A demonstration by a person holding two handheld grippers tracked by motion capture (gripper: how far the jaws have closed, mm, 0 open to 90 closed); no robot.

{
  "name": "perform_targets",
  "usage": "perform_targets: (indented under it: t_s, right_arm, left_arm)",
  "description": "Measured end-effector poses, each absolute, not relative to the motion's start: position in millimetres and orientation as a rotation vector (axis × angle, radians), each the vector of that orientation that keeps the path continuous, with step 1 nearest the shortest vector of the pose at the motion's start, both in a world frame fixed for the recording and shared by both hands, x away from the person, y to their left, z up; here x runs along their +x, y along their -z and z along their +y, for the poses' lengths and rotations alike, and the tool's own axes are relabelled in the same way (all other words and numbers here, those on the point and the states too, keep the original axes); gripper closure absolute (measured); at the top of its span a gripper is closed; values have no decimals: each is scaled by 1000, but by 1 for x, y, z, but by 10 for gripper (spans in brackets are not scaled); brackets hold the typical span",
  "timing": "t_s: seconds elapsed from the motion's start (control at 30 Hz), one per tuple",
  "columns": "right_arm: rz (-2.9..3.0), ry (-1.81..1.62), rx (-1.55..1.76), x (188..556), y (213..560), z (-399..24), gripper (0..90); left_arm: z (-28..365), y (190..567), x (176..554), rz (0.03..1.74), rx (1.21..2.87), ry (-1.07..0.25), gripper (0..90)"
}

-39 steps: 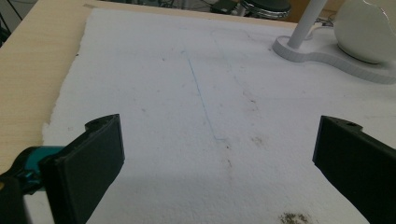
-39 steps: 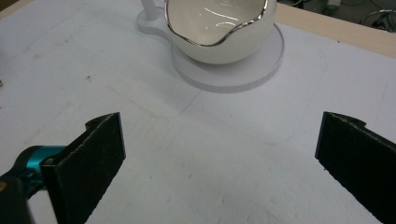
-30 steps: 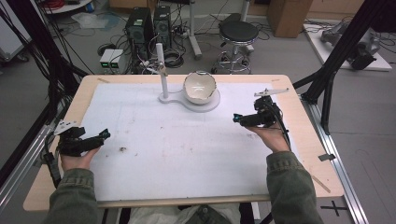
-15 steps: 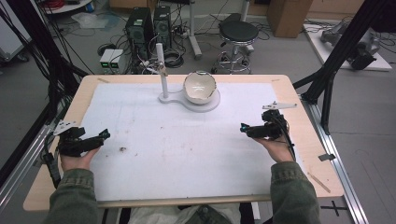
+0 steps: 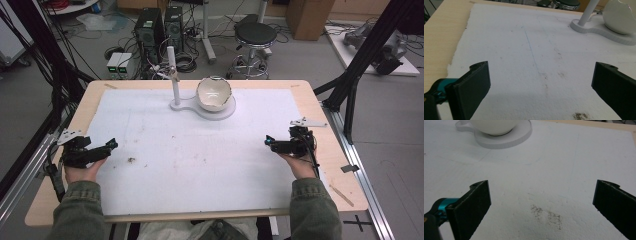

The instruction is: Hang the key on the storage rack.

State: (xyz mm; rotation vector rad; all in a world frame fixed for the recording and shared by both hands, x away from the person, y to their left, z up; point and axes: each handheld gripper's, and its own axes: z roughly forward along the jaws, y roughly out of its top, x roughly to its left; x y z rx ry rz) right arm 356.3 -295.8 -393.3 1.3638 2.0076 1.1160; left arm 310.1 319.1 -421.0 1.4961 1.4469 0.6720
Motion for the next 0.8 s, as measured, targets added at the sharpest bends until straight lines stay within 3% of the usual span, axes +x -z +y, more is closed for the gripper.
perform_targets:
  t_s: [0.8]
  right_arm:
    - [1837,-1179,1307,344,409,-298,6]
  left_arm:
    - [319,421,311,1448,1504,-671,25]
